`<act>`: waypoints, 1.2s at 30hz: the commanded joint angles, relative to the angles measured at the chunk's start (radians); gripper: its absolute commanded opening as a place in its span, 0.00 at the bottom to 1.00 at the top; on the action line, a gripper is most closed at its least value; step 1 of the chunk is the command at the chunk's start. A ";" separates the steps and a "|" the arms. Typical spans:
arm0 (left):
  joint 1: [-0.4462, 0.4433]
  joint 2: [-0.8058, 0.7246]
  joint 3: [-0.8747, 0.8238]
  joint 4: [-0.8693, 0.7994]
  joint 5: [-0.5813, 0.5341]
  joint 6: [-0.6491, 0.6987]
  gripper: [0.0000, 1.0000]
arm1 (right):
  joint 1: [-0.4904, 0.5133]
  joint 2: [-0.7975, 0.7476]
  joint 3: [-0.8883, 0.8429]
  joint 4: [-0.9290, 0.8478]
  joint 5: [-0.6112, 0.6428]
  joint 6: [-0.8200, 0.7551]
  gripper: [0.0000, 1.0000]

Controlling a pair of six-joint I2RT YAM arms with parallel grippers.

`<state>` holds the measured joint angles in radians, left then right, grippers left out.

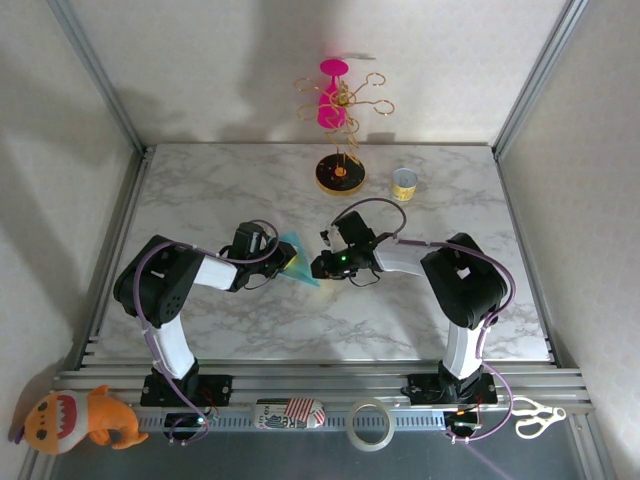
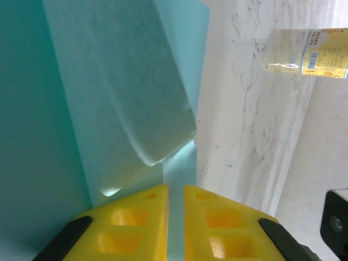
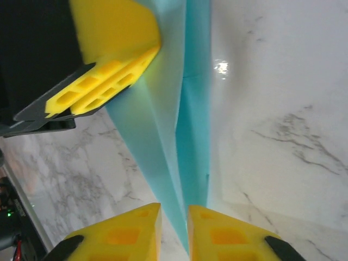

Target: Fold a paper plane with a square sheet of paper (pick it up from the middle)

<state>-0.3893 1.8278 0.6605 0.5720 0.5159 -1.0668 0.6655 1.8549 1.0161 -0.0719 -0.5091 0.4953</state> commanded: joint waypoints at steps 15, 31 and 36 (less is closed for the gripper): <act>0.000 0.054 -0.029 -0.135 -0.047 0.005 0.15 | 0.006 0.036 0.001 -0.026 -0.061 -0.042 0.21; 0.000 0.060 -0.029 -0.147 -0.056 -0.001 0.15 | 0.016 0.072 0.006 -0.048 -0.069 -0.062 0.12; 0.000 0.062 -0.028 -0.153 -0.058 -0.002 0.15 | 0.017 0.088 0.006 -0.061 -0.053 -0.069 0.09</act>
<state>-0.3893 1.8278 0.6605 0.5720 0.5156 -1.0706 0.6712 1.9129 1.0161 -0.0784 -0.5537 0.4496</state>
